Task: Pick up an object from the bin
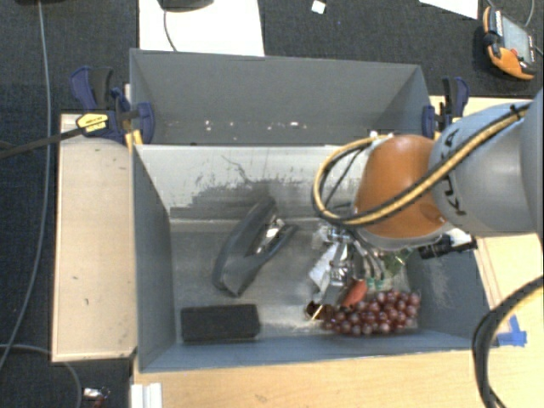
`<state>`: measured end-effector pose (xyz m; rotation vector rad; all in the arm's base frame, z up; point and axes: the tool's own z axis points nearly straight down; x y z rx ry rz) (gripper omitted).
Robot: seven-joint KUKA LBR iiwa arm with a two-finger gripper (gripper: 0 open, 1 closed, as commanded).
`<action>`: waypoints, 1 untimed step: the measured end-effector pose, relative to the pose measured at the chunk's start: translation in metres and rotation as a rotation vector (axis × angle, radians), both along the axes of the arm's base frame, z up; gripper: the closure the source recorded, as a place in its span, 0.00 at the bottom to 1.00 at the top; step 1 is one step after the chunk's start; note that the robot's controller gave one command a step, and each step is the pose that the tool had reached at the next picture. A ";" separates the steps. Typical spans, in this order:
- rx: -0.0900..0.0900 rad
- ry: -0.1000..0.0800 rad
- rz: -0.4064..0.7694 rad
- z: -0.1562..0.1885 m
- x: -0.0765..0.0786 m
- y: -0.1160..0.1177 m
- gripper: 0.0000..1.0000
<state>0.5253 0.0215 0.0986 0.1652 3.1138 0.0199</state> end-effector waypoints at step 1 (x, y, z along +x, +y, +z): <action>0.000 0.000 -0.002 0.000 0.000 0.000 0.00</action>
Offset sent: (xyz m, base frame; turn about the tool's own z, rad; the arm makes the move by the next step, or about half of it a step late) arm 0.0124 -0.0546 0.0354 -0.6841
